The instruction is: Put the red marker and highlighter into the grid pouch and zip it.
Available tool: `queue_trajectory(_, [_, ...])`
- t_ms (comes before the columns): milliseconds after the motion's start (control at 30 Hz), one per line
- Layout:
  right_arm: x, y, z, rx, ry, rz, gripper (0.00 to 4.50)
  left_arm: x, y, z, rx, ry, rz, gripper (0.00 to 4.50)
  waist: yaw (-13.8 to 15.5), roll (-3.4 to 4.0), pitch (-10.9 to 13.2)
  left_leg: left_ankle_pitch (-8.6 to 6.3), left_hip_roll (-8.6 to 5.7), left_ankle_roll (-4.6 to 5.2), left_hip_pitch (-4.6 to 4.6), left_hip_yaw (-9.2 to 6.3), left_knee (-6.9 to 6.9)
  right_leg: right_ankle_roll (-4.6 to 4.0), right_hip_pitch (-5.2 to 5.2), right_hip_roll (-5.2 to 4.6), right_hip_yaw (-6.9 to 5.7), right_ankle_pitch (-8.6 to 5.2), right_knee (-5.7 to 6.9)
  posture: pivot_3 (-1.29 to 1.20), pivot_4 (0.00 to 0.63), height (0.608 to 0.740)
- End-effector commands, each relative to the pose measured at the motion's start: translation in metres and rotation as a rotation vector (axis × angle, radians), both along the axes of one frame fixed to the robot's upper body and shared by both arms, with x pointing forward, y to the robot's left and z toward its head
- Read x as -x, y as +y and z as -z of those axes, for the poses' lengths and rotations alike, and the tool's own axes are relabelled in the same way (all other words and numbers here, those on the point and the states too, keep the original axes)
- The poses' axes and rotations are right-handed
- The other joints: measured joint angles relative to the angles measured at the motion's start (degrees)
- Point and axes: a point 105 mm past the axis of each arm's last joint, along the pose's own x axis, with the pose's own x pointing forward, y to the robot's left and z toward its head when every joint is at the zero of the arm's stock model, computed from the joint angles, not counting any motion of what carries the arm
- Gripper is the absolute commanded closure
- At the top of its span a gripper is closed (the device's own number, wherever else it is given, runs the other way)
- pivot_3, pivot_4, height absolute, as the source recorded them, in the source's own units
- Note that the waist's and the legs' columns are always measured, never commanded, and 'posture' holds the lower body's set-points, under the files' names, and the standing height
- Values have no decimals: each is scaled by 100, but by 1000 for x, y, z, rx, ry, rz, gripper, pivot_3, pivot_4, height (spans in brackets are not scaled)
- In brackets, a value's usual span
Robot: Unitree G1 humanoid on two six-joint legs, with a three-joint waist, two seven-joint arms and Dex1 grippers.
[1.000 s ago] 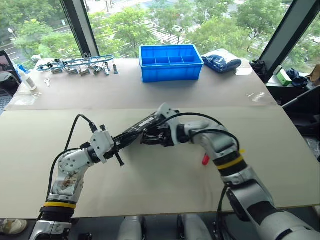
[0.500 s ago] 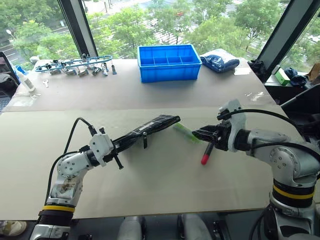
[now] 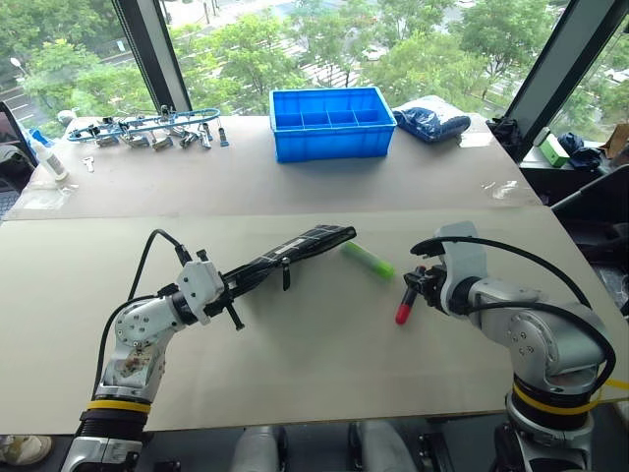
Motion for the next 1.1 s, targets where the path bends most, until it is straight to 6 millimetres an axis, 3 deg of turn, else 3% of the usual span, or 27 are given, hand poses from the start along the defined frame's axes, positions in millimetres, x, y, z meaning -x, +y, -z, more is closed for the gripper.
queue_trajectory(33, [0,-4,-5,-65,-40,93,2224,2,-4,-4,-3,-34,15,4500,-1,0,0,0,0,0,1,0,0,0,-1,0,1,0,1,0,150,740])
queue_trajectory(500, [3,-4,16,-63,25,166,2224,-2,0,-10,3,-49,-5,4500,-6,0,0,0,0,0,1,-1,-1,0,0,1,-2,0,0,0,150,740])
queue_trajectory(767, [17,11,41,-23,110,124,2224,-3,3,-11,6,-52,-12,4500,-10,-4,-3,0,0,0,4,-1,-1,0,4,0,0,0,0,0,150,740])
queue_trajectory(900, [20,2,48,26,130,136,3196,-4,3,-11,7,-54,-14,4500,-6,-10,-7,-1,1,1,10,-5,-1,1,14,1,-7,-1,-5,0,150,740])
queue_trajectory(967, [18,-4,49,34,125,150,3902,-5,3,-11,7,-55,-13,4500,-5,-16,-11,-1,1,1,14,-5,-1,1,19,1,-8,-1,-7,0,150,740])
queue_trajectory(1100, [8,-18,41,67,63,182,3938,-5,3,-11,5,-57,-11,4500,-2,-18,-12,-2,1,4,30,-11,-1,1,47,0,-15,-1,-16,0,150,740])
